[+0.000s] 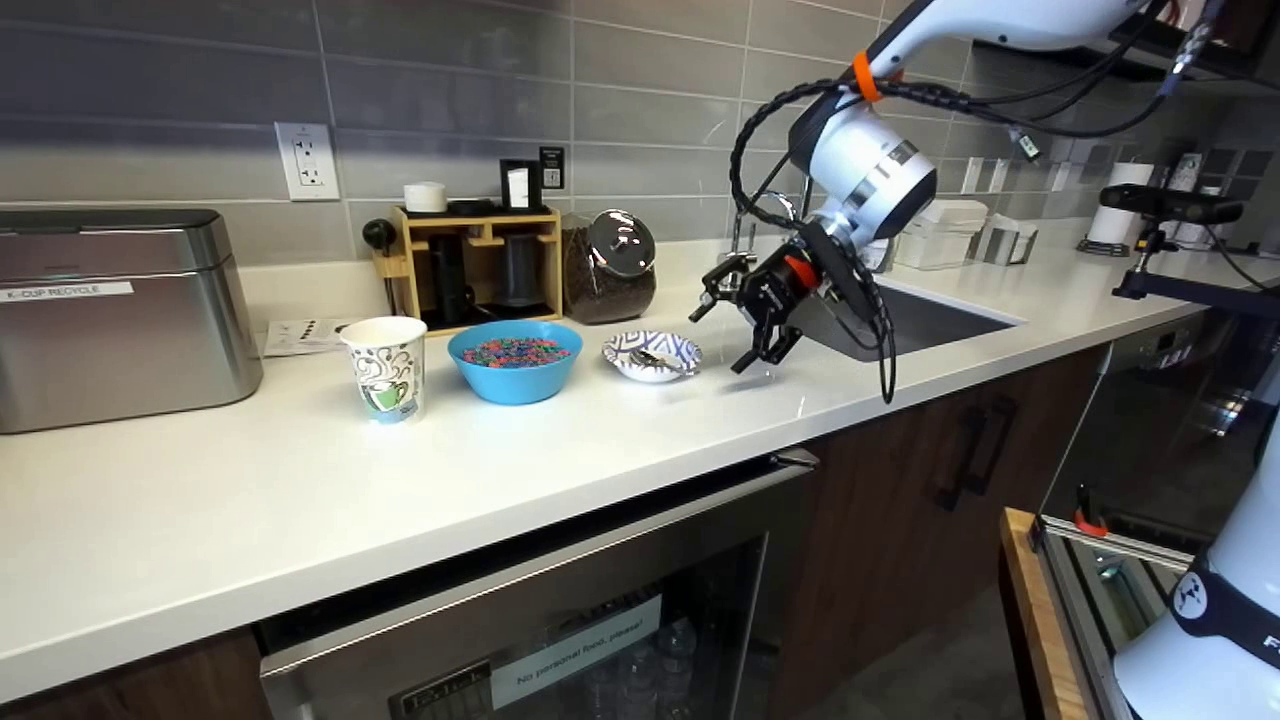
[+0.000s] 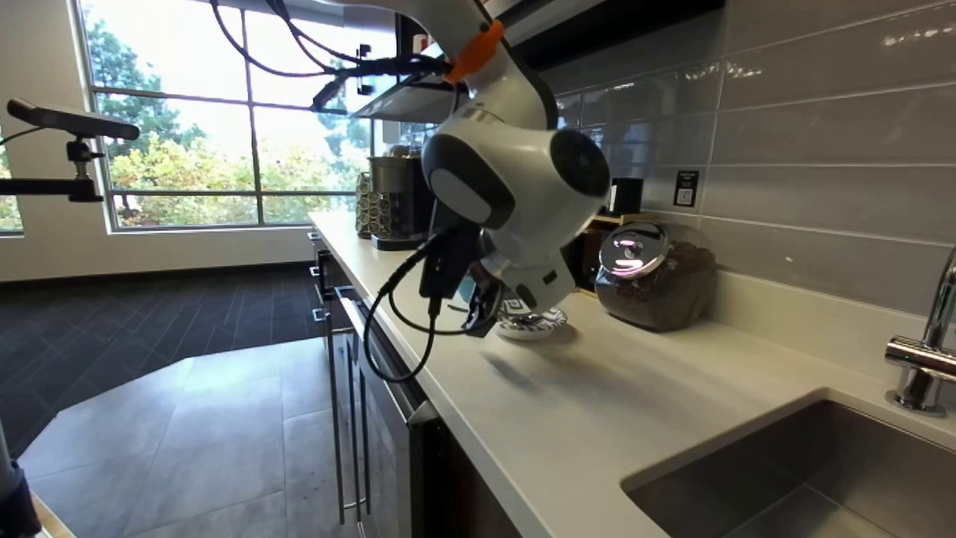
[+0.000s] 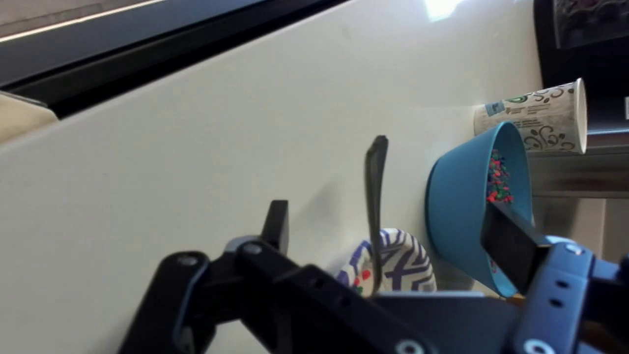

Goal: Put some of the contents of the blue blow onto the white plate using the silver spoon

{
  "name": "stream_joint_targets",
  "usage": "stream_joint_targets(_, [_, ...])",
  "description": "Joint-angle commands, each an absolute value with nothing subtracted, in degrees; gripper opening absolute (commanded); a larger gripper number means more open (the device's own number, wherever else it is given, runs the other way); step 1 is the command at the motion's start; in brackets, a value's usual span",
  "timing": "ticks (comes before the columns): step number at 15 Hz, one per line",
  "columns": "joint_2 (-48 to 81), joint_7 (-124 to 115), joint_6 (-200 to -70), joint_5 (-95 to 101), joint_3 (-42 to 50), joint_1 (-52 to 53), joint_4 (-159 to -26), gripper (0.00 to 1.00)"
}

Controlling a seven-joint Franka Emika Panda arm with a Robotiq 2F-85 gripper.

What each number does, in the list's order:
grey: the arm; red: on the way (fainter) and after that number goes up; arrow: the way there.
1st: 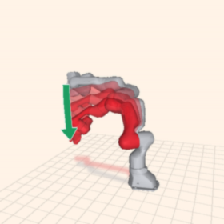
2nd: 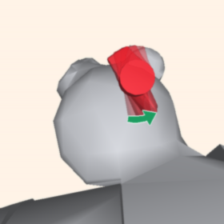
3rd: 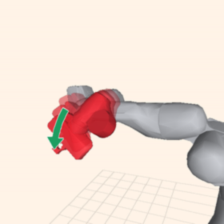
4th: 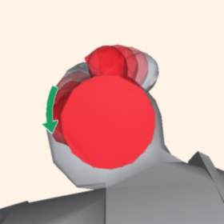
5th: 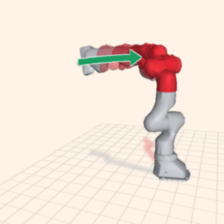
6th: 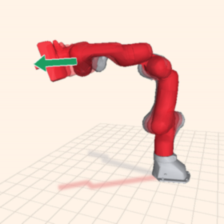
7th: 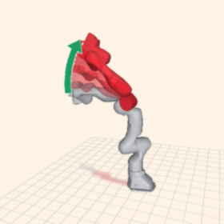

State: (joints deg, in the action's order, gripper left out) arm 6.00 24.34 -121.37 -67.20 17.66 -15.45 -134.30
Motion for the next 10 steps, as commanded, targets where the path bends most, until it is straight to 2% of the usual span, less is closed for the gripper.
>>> stream_joint_targets(1, [-6.80,10.39,-134.47,-55.25,14.18,-11.43,-138.95,1.00])
stream_joint_targets(5, [-12.58,-7.09,-145.64,-38.38,6.65,-9.57,-139.08,1.00])
stream_joint_targets(6, [-9.26,-0.21,-141.41,-44.95,9.62,-9.55,-136.61,1.00])
stream_joint_targets(10, [-11.71,-6.26,-144.28,-39.56,7.37,-8.45,-137.21,1.00])
